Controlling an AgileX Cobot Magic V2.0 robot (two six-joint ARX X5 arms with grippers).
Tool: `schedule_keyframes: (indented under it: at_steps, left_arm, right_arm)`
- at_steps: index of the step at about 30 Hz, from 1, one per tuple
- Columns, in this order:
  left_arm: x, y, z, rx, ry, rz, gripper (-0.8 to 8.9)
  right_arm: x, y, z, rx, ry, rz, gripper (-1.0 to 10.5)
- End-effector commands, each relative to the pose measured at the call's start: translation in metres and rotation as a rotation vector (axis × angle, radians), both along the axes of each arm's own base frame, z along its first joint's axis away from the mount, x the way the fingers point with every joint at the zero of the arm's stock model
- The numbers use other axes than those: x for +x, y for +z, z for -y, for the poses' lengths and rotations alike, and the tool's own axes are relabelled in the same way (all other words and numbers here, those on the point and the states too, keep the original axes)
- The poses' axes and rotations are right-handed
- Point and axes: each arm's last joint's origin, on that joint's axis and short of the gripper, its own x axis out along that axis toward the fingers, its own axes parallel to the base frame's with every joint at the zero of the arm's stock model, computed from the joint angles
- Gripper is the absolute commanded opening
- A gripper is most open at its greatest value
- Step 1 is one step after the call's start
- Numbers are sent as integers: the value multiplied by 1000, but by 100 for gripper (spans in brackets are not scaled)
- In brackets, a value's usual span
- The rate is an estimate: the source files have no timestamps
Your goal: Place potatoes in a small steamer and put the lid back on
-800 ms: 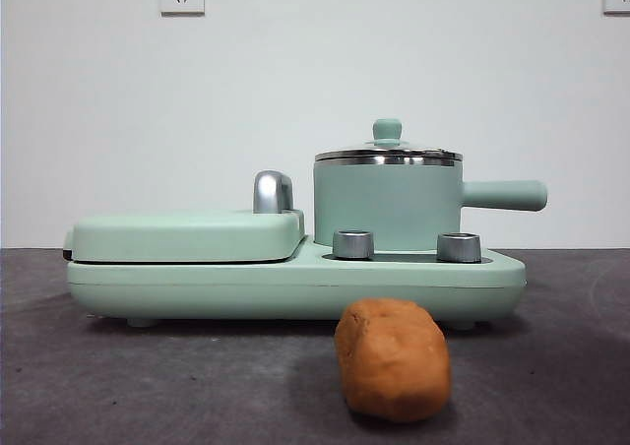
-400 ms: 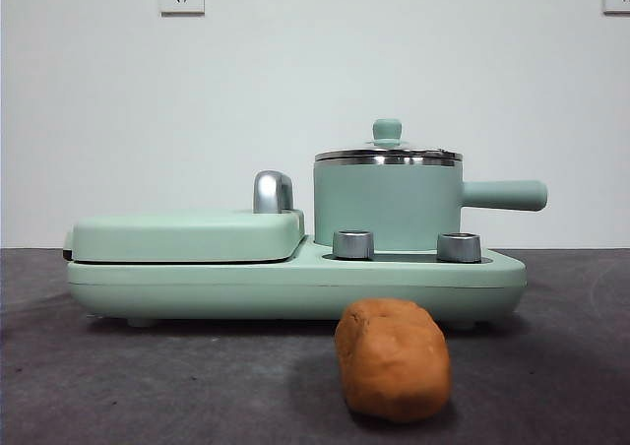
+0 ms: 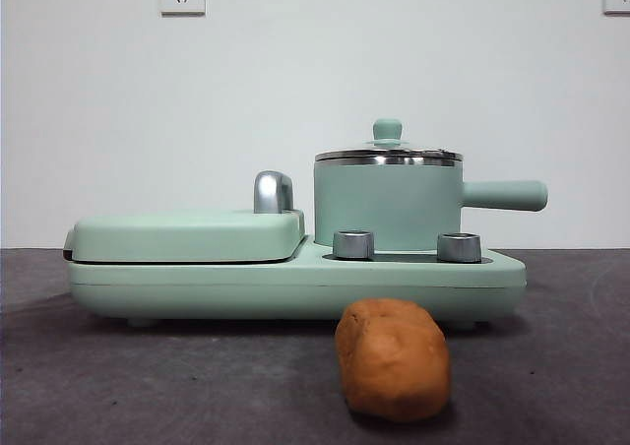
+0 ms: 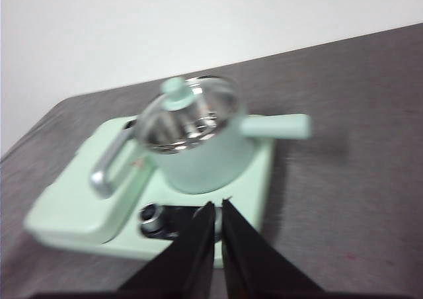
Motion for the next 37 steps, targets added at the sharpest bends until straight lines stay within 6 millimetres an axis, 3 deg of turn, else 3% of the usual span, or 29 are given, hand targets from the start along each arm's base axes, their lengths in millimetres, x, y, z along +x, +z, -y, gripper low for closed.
schedule_keyframes:
  at_steps: [1,7,15,19,25,29,37]
  left_arm:
    - [5,19,4,25,-84,24,19]
    - [14,37,10,8,-223,31,21]
    - [22,35,15,19,-302,5,35]
    - [26,33,17,31,-314,-4,170]
    - [33,29,22,33,-335,-42,372]
    - [40,29,29,35,-366,-65,444]
    - [66,43,58,48,-485,-113,442]
  right_arm:
    - [2,15,-3,-30,103,23,14]
    - [13,28,-8,-37,275,7,14]
    - [18,27,-10,-22,364,-16,15]
    - [18,27,-10,-24,362,-15,25]
    - [18,26,-10,-26,361,-15,374]
    - [18,26,-10,-26,360,-15,415]
    - [18,26,-10,-23,356,-19,492]
